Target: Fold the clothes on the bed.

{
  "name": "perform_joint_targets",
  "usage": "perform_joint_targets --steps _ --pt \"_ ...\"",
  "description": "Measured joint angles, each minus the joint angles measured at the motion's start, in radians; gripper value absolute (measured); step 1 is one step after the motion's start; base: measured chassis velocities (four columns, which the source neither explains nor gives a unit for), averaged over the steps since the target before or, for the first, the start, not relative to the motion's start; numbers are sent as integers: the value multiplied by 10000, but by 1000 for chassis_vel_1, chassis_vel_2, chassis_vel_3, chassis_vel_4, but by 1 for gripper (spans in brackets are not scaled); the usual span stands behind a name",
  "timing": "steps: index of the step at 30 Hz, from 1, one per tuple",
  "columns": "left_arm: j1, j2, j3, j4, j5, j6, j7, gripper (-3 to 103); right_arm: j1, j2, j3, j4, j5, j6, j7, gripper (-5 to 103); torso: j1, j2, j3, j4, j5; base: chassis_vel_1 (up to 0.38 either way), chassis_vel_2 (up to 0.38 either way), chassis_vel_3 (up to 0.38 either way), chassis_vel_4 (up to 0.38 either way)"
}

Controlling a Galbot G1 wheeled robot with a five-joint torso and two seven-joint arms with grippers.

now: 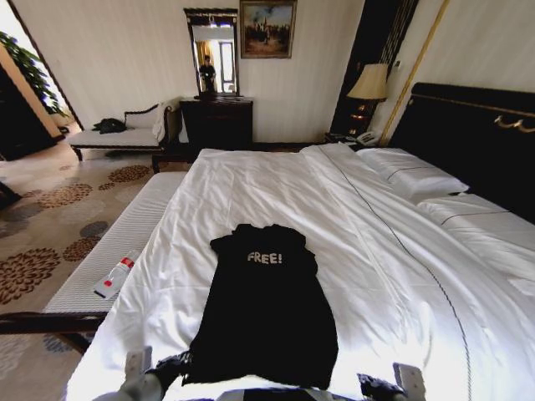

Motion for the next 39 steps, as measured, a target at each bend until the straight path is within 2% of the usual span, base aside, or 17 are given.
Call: perform_joint_targets --steps 1,3,4,5,6,7,8,12,13,14,16,18,19,21,23,33,39 --pt "-49 25 -102 1 -17 49 -13 32 49 -31 239 64 147 0 1 29 0 0 0 0 -2 0 0 0 0" --pt "-257 42 -408 -42 -261 122 -104 43 387 -215 817 88 473 -1 -29 40 -1 0 0 -1 -3 0 0 0 0" --pt "-257 42 -408 -42 -261 122 -104 43 387 -215 817 88 473 -1 -29 40 -1 0 0 -1 -3 0 0 0 0" --pt "-396 38 -526 -121 -386 113 -126 48 769 -394 1032 -36 631 38 -146 45 -1 0 -1 -1 -2 0 0 0 0" --pt "-503 37 -583 -179 -417 66 -126 48 1179 -555 1162 -227 677 196 -331 51 -1 0 0 0 1 0 0 0 0" --pt "-662 56 -621 -224 -244 -101 23 54 1737 -809 1261 -540 674 653 -779 56 -1 0 0 4 4 0 0 0 0" --pt "-662 56 -621 -224 -244 -101 23 54 1737 -809 1261 -540 674 653 -779 56 -1 0 0 4 4 0 0 0 0" --pt "-1040 323 -179 198 1404 -1148 1057 76 3036 -1389 1175 -1416 1328 1549 -2142 73 1 -1 1 3 5 0 0 0 0" --pt "-1040 323 -179 198 1404 -1148 1057 76 3036 -1389 1175 -1416 1328 1549 -2142 73 1 -1 1 3 5 0 0 0 0" --pt "-1242 377 67 382 1785 -1493 1290 76 3324 -1502 1104 -1634 1588 1672 -2471 78 1 -1 1 2 3 0 0 0 0" --pt "-1821 394 610 732 2319 -2126 1611 86 4051 -1675 990 -2022 2825 1565 -2698 89 0 -1 1 0 -1 0 0 0 0" --pt "-2377 358 1012 947 2525 -2585 1891 96 5088 -1776 964 -2508 4984 770 -2254 94 0 -1 0 0 -1 0 0 0 0" --pt "-2377 358 1012 947 2525 -2585 1891 96 5088 -1776 964 -2508 4984 770 -2254 94 0 -1 0 0 -1 0 0 0 0" --pt "-2763 384 1230 1058 2535 -2919 2199 100 6218 -1836 844 -3255 6677 168 -1797 99 0 -1 1 3 0 0 0 0 0" --pt "-3057 456 1364 1188 2517 -3176 2295 100 7024 -1858 594 -4034 7361 26 -1612 100 2 -2 2 3 2 0 0 0 0" --pt "-3324 732 1392 1469 2175 -3348 2153 100 10176 -1396 -1405 -7368 7044 9 -1507 100 2 -2 2 3 1 0 0 0 0" --pt "-3057 561 1352 1496 2168 -3329 2091 100 10888 -1052 -1710 -8124 7027 8 -1487 100 2 -1 1 3 0 0 0 0 0"
